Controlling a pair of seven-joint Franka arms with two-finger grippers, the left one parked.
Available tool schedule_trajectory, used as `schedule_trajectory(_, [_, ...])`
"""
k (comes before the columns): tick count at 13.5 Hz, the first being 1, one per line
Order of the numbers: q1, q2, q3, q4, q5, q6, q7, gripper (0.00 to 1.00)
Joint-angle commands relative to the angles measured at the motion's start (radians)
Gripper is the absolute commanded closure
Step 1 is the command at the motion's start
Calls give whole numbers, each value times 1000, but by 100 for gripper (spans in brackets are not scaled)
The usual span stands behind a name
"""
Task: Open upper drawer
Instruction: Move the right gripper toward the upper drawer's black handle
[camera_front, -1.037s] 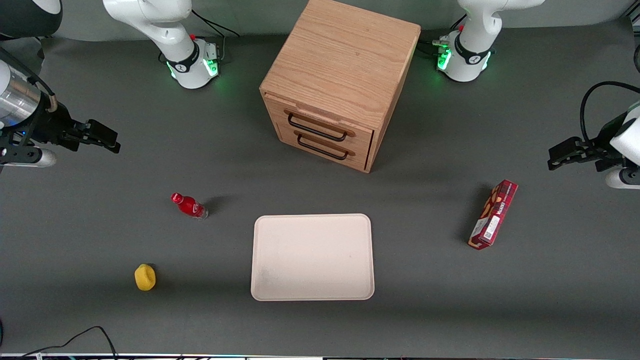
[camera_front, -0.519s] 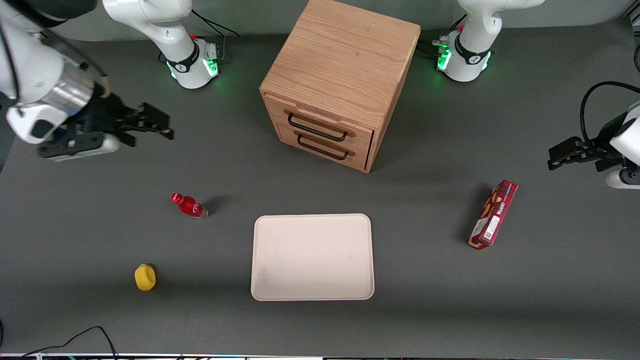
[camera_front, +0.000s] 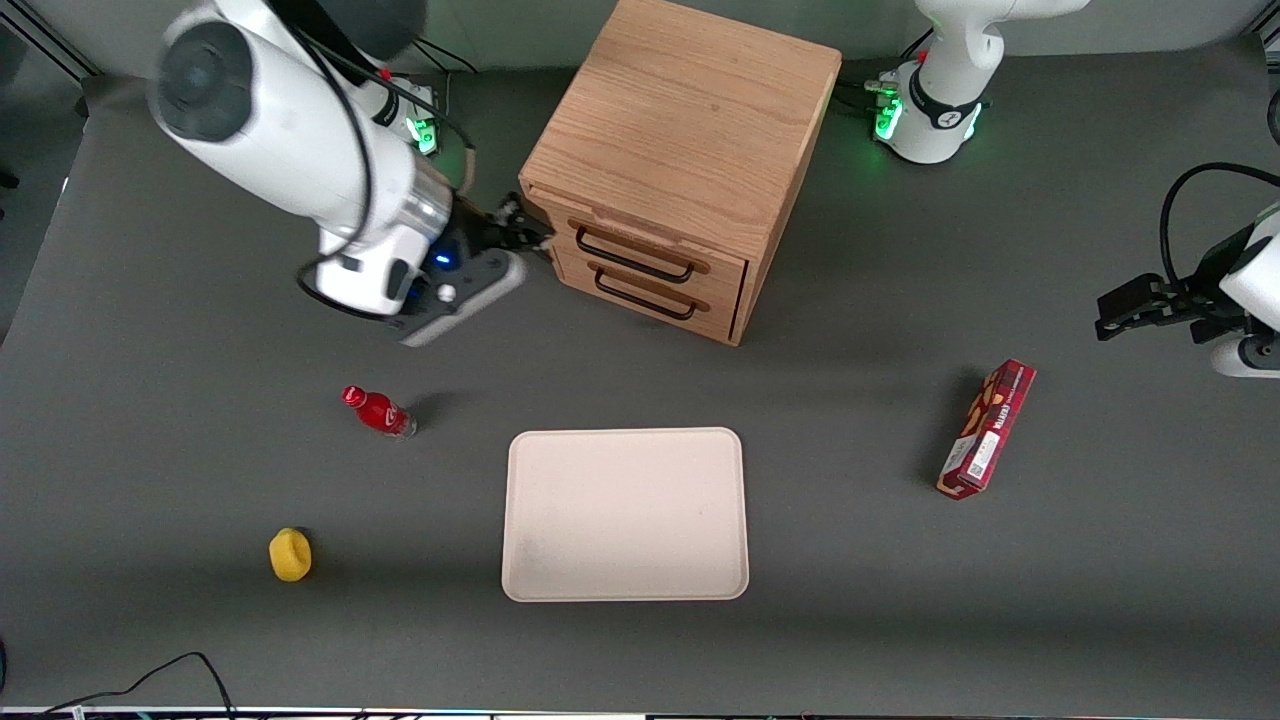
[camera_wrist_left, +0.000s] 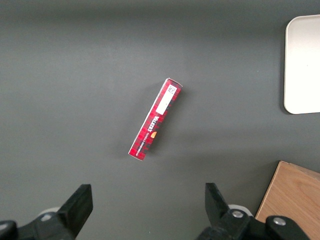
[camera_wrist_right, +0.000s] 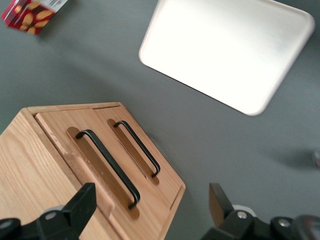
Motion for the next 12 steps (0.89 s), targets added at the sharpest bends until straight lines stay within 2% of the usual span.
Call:
schedule_trajectory(1, [29,82,2,70,-7,22,-158,0])
schedule_trajectory(4, [64,105,12,60,-6,34,-277,0])
schedule_trajectory(10, [93,135,32,-19,-13,95,-277,0])
schedule_trajectory(12, [93,140,47,-52,-50,140,-288,0])
